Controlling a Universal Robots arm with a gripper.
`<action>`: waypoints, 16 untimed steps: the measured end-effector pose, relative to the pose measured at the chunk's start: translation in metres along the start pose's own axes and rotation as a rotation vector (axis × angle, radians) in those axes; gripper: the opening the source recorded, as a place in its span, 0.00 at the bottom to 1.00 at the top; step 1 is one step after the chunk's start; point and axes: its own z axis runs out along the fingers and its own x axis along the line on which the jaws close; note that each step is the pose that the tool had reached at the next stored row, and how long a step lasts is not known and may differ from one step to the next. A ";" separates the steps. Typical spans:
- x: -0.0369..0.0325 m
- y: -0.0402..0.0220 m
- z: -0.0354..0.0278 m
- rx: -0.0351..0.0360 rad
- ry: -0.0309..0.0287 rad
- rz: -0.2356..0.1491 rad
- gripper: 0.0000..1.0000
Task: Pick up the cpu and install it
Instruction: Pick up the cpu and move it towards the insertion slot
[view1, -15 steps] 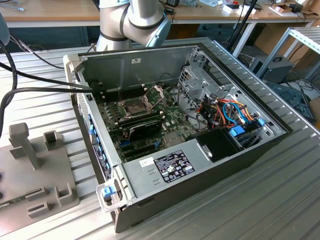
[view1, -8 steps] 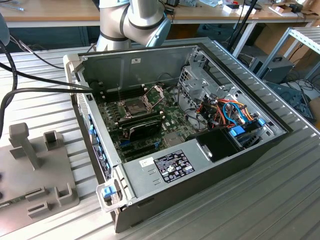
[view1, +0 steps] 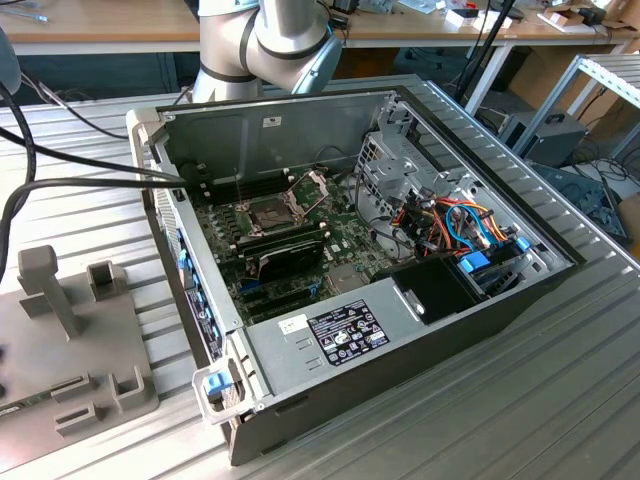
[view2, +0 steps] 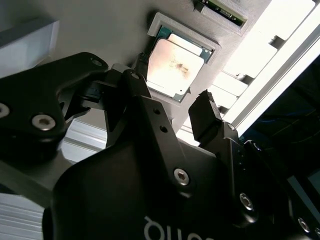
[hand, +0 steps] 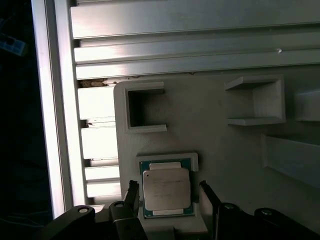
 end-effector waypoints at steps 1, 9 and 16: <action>0.0000 0.0000 0.0000 0.0000 0.0000 0.000 0.60; 0.0000 0.0000 0.0031 0.0011 0.0000 0.000 0.60; -0.0002 -0.0025 0.0046 0.0011 -0.0003 0.000 0.60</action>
